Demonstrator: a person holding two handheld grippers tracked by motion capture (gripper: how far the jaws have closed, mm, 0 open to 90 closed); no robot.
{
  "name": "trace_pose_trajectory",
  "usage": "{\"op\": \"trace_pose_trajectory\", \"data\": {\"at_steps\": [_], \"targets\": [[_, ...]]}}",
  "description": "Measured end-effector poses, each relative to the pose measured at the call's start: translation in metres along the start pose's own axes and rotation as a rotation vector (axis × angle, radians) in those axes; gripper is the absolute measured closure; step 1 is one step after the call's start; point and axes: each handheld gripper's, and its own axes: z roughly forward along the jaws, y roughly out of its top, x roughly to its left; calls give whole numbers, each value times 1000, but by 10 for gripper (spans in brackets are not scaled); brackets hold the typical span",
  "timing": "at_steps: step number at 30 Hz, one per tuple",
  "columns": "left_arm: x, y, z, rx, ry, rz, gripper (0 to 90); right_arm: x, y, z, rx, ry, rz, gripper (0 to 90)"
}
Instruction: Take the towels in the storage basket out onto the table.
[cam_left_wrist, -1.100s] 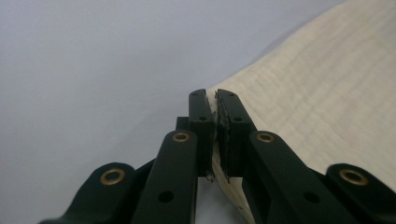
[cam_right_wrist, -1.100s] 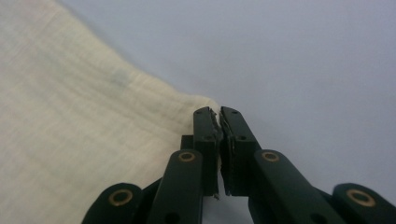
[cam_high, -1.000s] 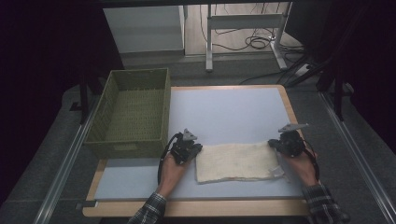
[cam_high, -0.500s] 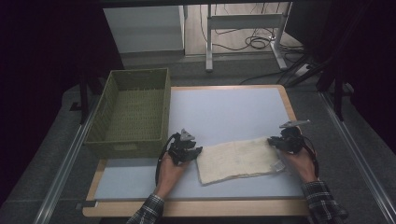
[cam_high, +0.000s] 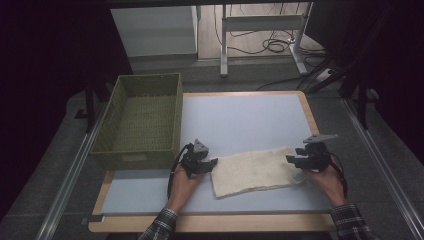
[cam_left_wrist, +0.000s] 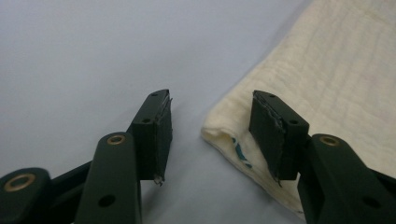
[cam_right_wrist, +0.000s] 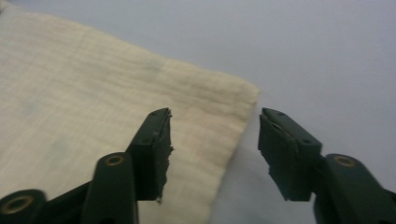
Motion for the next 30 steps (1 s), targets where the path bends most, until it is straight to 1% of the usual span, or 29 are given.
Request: {"op": "trace_pose_trajectory", "data": {"at_steps": [2, 3, 5, 9, 10, 12, 14, 19, 23, 27, 29, 30], "targets": [[0, 0, 0, 0, 0, 0, 489, 7, 0, -2, 0, 14, -20, 387], [0, 0, 0, 0, 0, 0, 489, 11, 0, -4, -7, 12, -27, 368], [0, 0, 0, 0, 1, 1, 489, 16, 1, -5, -11, 23, -40, 364], [0, 0, 0, -1, 0, -1, 490, 24, 1, -4, -1, 50, -47, 364], [0, 0, 0, -1, 0, -1, 490, 28, 1, -4, 3, 55, -63, 372], [0, 0, 0, -1, 0, -1, 490, 35, 2, -4, 10, 42, -83, 402], [0, 0, 0, -2, 0, -2, 490, 42, 3, -3, 3, 62, -87, 403], [0, 0, 0, -1, 0, -2, 490, 67, 8, 1, -11, 84, -155, 403], [0, 0, 0, -2, -2, -3, 490, 86, 8, 10, 3, 131, -185, 403], [0, 0, 0, -3, -3, -5, 491, 106, 7, 19, 9, 178, -214, 450], [0, 0, 0, -3, -3, -5, 491, 117, 8, 23, 15, 213, -227, 460], [0, 0, 0, -3, -3, -5, 491, 122, 9, 25, 17, 228, -235, 485]]}}
